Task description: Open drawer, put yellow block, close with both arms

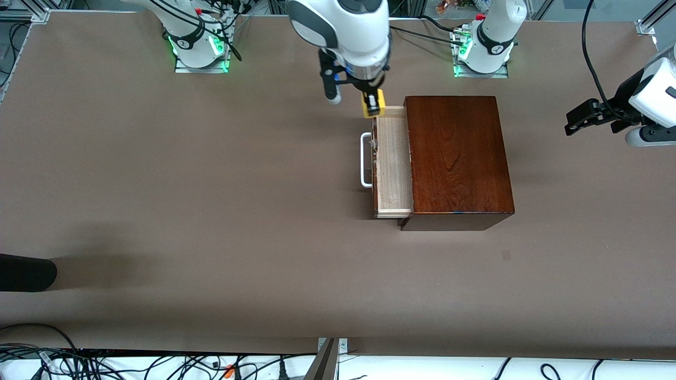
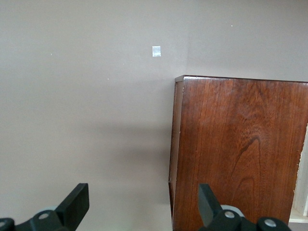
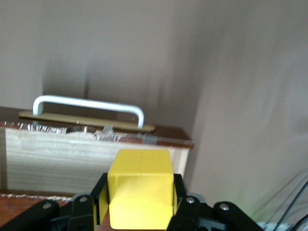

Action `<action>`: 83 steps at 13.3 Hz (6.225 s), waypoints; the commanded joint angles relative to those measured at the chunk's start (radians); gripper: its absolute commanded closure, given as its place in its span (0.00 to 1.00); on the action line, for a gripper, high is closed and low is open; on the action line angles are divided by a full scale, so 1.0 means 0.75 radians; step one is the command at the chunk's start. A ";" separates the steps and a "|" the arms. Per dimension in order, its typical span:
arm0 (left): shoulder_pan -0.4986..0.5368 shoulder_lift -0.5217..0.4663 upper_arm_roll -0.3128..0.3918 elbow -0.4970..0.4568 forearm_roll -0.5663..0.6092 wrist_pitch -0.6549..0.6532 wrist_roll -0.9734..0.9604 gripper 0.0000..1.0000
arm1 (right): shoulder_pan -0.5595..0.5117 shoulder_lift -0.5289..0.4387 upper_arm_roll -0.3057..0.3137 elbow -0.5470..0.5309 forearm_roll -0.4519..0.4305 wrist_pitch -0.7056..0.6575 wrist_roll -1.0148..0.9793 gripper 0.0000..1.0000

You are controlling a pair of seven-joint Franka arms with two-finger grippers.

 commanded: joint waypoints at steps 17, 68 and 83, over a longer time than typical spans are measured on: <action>0.027 0.009 -0.031 0.007 0.009 -0.020 0.028 0.00 | 0.170 0.265 -0.175 0.091 -0.008 0.185 0.105 0.00; -0.343 0.733 -0.587 -0.014 0.359 0.449 1.409 0.00 | -0.902 -0.780 -0.590 -0.590 0.134 -0.382 -3.272 0.00; -0.294 0.545 -0.624 0.087 0.079 0.284 0.789 0.00 | -0.904 -0.782 -0.590 -0.590 0.134 -0.390 -3.268 0.00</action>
